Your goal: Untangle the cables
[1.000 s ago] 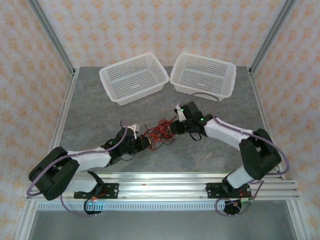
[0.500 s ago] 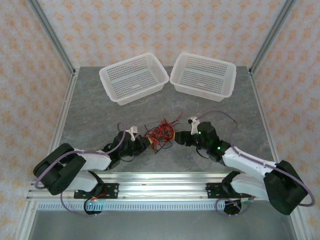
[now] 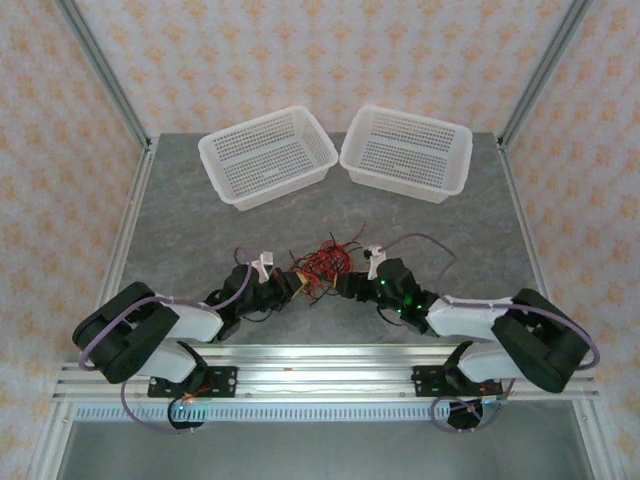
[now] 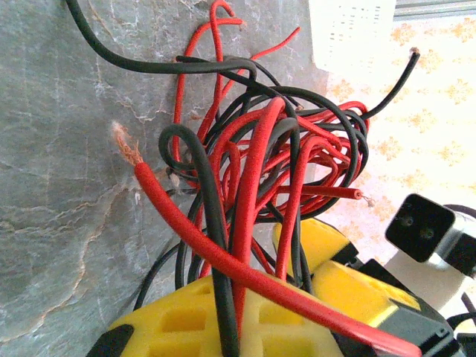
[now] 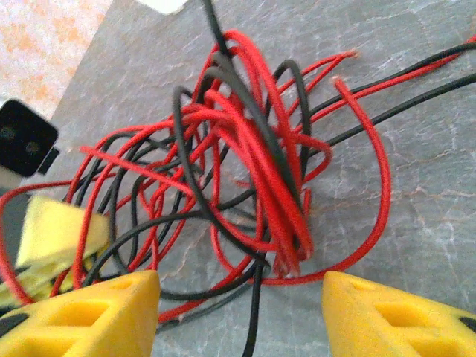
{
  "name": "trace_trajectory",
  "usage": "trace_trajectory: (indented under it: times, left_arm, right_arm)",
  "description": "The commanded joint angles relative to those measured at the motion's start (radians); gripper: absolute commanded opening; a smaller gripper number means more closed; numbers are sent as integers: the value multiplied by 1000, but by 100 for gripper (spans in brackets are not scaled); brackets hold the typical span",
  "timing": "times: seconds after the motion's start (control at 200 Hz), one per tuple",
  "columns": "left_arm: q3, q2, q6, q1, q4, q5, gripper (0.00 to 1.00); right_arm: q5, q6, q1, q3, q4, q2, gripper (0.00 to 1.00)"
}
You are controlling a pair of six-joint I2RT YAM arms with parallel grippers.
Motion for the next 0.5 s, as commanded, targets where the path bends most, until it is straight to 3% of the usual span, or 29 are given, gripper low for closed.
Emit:
trace_trajectory:
  times: [0.0,0.11,0.495]
  left_arm:
    - [-8,-20,-10,7,41,-5,0]
    - [-8,-31,-4,7,25,-10,0]
    - [2,-24,-4,6,25,-10,0]
  right_arm:
    - [103,68,10,-13,137,47,59]
    - [143,125,11,-22,195,90,58]
    - [109,198,53,24,301,250,53]
